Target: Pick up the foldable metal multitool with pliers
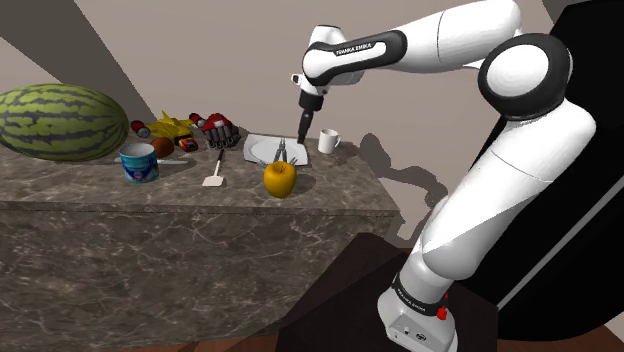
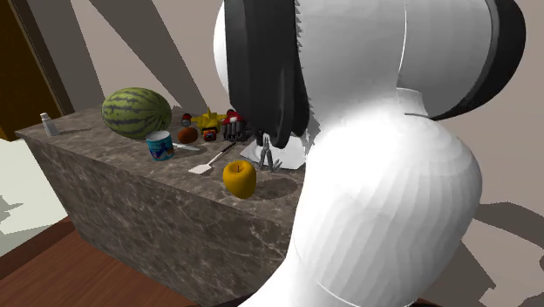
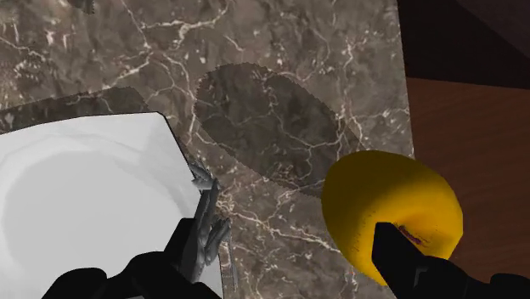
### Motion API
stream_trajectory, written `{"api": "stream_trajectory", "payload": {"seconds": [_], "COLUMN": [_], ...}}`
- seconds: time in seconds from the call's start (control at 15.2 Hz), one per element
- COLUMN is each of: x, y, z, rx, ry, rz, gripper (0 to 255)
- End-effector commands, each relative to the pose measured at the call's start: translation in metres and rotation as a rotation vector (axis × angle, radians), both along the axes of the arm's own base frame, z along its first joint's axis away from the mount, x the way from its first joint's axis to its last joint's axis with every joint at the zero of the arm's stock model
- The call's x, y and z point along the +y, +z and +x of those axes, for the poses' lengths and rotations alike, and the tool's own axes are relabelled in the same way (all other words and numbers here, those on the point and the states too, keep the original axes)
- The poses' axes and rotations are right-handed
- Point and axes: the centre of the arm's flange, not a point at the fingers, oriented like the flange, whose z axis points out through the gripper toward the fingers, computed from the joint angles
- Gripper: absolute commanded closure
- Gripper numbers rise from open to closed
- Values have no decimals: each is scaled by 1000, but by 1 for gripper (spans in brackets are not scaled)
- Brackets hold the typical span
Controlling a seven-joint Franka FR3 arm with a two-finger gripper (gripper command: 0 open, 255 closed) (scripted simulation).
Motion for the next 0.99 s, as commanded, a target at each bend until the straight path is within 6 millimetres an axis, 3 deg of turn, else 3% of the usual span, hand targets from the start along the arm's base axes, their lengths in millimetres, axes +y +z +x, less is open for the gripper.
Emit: {"api": "stream_trajectory", "payload": {"seconds": [0.0, 0.4, 0.92], "x": [-8, -30, -31], "y": [-13, -56, -99], "z": [22, 89, 93], "rx": [8, 32, 34], "ry": [36, 136, 142], "rz": [3, 12, 12], "gripper": [0, 0, 0]}}
